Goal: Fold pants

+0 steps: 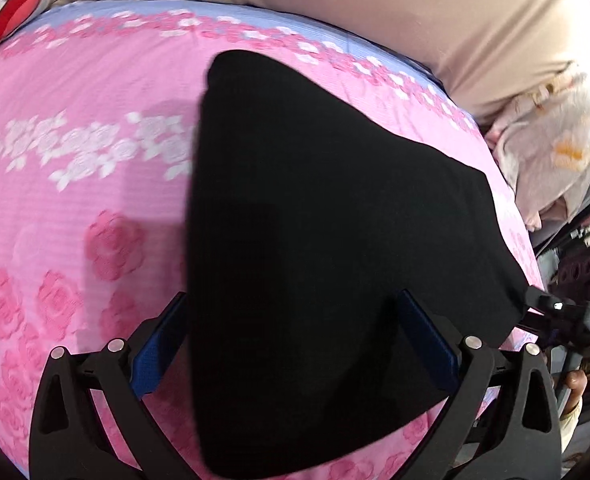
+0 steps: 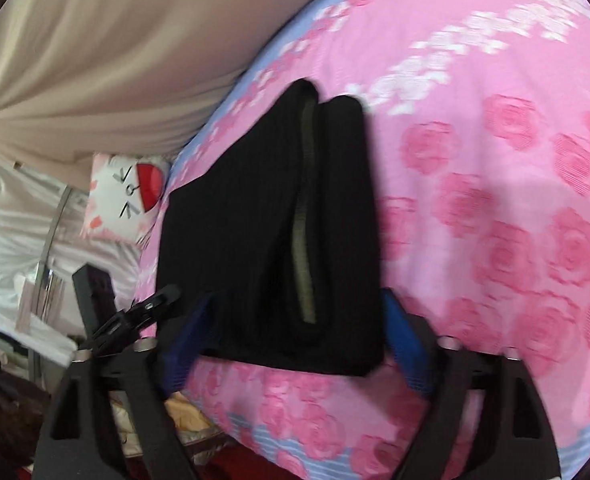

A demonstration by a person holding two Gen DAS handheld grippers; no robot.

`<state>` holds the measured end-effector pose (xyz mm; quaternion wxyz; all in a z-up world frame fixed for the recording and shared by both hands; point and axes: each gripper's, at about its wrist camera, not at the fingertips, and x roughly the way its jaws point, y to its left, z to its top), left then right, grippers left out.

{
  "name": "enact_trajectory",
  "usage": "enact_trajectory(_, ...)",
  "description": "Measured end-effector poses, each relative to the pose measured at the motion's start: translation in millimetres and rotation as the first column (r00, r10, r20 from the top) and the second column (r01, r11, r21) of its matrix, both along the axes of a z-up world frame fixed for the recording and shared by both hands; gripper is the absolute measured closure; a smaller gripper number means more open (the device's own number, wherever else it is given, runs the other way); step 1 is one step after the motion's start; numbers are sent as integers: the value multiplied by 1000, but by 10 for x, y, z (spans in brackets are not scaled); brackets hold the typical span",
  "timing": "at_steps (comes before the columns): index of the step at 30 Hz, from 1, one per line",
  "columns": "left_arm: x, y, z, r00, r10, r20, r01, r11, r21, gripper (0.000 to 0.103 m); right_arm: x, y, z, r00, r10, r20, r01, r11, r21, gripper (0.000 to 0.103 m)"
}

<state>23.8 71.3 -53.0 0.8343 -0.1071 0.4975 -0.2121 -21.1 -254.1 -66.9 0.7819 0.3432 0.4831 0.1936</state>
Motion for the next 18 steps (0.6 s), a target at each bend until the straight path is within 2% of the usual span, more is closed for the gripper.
enact_trajectory(1, 39, 12, -15, 1000, -7, -4, 7, 1000, -11, 5, 32, 49, 4, 1000, 2, -1, -2, 1000, -3, 9)
enact_trajectory(4, 143, -50, -33, 1000, 29, -8, -29, 1000, 2, 5, 170, 186, 23, 1000, -2, 19, 3, 999, -51, 9)
enact_trajectory(5, 170, -62, -40, 999, 34, -4, -34, 999, 5, 5, 219, 210, 14, 999, -13, 34, 15, 999, -48, 13)
enact_trajectory(8, 207, -86, -42, 999, 34, 12, -34, 999, 8, 9, 332, 248, -29, 998, -32, 48, 37, 995, -92, 48)
enact_trajectory(10, 173, -77, -23, 999, 21, 29, -21, 1000, 22, 19, 334, 166, -96, 998, -54, 27, 54, 998, -28, 53)
enact_trajectory(11, 154, -51, -14, 999, 22, 35, -23, 999, 23, 24, 316, 166, -89, 998, -55, 32, 56, 998, -27, 57)
enact_trajectory(13, 117, 32, 27, 999, 25, 48, -25, 1000, 10, 52, 281, 182, -58, 997, -58, 48, 59, 998, -32, 60)
enact_trajectory(15, 77, 116, 95, 999, 9, 52, -8, 1000, -27, 61, 233, 226, 38, 996, -46, 74, 50, 998, -46, 62)
enact_trajectory(18, -51, 112, 194, 998, -25, 63, 27, 999, -19, 63, 137, 266, 188, 994, -12, 106, 18, 998, -58, 62)
